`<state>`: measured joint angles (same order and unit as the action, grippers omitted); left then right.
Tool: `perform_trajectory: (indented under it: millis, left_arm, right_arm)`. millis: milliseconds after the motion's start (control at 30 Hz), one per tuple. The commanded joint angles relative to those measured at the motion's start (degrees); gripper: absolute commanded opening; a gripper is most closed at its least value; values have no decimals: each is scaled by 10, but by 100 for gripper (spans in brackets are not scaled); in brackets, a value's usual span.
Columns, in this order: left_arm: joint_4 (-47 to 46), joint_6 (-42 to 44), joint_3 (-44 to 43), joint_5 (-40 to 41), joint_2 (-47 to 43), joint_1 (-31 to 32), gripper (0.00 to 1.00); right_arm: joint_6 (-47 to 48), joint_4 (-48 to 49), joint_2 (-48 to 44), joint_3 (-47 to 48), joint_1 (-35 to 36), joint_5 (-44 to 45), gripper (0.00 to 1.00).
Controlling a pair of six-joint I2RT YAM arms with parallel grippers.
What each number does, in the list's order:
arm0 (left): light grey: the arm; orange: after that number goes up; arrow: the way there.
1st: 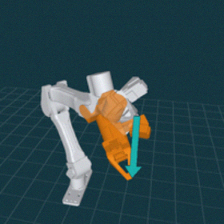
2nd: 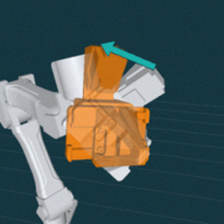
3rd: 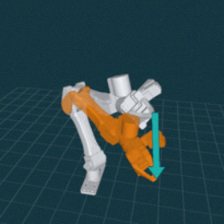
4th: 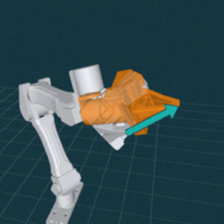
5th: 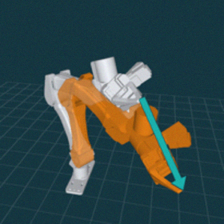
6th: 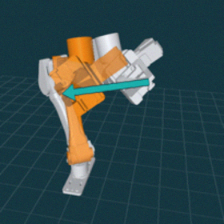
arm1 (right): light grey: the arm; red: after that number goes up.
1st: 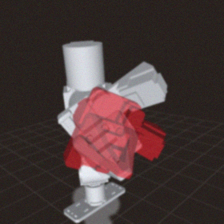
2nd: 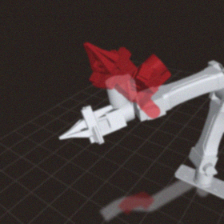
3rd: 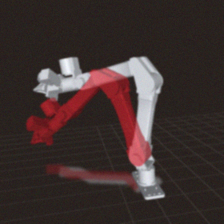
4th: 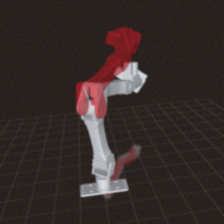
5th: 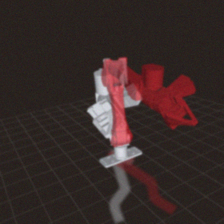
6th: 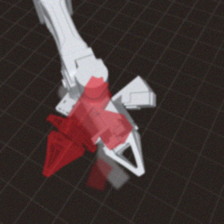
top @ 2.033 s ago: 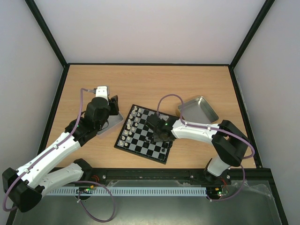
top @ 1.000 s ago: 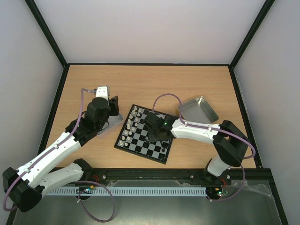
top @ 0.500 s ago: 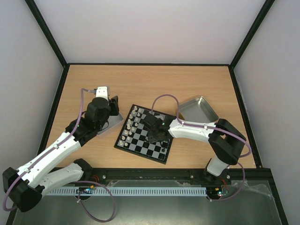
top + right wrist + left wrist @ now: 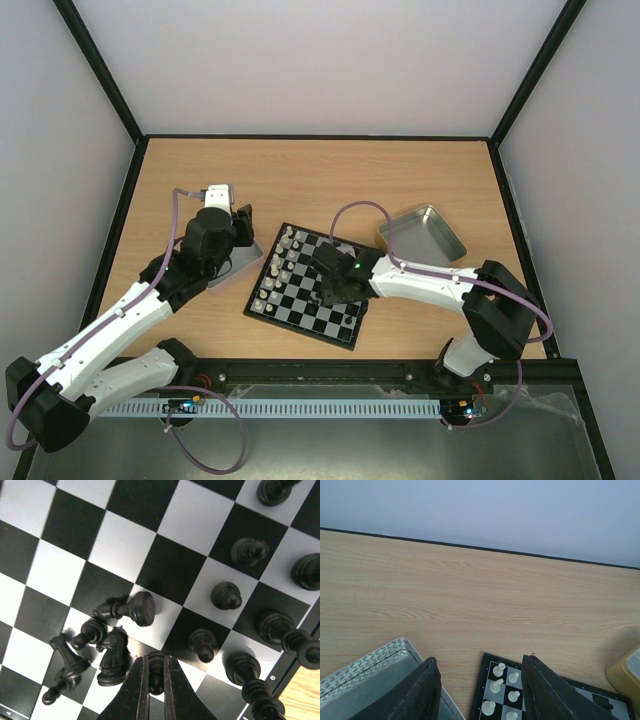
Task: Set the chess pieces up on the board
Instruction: Pick up the chess piece from the chessboard, then place the chess piece on the chessboard.
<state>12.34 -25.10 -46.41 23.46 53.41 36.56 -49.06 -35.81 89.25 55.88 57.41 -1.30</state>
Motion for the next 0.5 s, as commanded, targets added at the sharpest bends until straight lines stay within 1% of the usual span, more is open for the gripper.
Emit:
perform_trajectory:
  millis: [0, 200, 467]
  left_arm:
    - [-6, -4, 7, 7, -2, -3, 47]
    - [-5, -3, 8, 8, -2, -3, 47]
    - [-5, -3, 8, 8, -1, -3, 47]
  right_arm:
    - [8, -33, -12, -16, 10, -10, 3]
    - [14, -31, -2, -20, 19, -21, 3]
    - [13, -37, 9, -25, 24, -5, 4]
